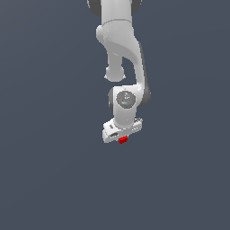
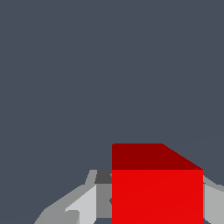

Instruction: Pick up the red cube and move it to a goal position.

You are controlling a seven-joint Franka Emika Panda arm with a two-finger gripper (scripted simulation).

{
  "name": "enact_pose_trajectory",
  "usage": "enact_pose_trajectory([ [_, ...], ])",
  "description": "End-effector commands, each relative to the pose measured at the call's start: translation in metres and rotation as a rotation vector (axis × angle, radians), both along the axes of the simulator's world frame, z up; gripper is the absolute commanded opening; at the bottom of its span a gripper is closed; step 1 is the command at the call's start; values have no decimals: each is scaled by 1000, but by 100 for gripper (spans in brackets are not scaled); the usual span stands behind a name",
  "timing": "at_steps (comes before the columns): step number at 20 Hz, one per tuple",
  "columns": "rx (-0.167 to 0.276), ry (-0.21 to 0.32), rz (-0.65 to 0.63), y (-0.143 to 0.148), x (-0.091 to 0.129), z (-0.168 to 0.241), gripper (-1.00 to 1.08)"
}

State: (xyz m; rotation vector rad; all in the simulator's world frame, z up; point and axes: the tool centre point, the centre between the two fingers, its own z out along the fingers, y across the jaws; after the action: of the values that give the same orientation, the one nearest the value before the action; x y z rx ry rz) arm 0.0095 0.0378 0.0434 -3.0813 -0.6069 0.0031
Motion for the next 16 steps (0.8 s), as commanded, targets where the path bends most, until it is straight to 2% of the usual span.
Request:
enact_pose_trajectory([
  [1, 0, -2, 0, -3, 1, 15, -100],
  [7, 0, -2, 1, -13, 2, 68, -100],
  [16, 1, -2, 4, -34, 5, 175, -100],
])
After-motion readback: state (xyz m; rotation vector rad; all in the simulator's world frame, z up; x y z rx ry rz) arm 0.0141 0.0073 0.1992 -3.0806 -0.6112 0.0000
